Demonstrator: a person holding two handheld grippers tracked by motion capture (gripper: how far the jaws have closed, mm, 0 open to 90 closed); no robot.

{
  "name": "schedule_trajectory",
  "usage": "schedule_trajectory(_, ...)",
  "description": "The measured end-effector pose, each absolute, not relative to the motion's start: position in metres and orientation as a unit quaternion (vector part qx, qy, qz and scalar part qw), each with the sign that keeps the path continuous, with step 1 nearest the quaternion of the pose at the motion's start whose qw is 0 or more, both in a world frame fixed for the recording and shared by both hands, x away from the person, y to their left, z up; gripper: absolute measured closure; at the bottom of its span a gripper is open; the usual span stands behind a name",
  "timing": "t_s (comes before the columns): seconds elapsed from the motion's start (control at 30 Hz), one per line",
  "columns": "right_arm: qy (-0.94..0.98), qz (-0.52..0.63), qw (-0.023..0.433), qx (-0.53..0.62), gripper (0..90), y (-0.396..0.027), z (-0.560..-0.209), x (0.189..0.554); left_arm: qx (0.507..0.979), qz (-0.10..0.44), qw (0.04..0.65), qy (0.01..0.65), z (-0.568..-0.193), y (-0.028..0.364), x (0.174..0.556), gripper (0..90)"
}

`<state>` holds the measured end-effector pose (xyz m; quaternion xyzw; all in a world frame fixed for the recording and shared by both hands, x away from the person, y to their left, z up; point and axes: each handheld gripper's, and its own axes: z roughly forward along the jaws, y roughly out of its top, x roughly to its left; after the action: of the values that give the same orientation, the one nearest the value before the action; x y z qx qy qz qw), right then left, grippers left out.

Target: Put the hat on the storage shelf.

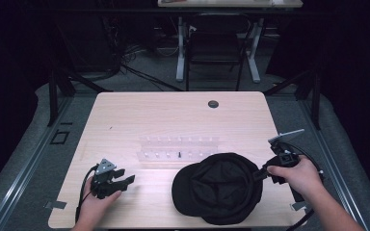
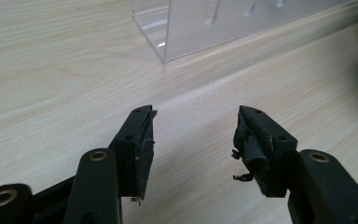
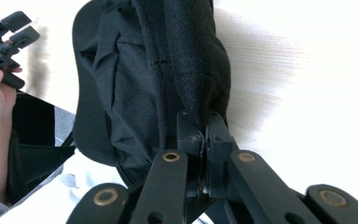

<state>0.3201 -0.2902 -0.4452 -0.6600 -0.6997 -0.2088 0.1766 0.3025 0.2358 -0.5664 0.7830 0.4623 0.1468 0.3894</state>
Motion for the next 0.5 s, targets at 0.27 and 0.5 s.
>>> schedule_trajectory(0.27,-0.691,-0.228,0.191,-0.659,87.9,-0.293,-0.432,0.319,0.782,0.149,0.392,0.461,-0.567,0.235,0.303,47.0)
schedule_trajectory(0.5,-0.691,-0.239,0.195,-0.654,87.9,-0.293,-0.418,0.318,0.781,0.149,0.393,0.462,-0.567,0.235,0.303,47.0)
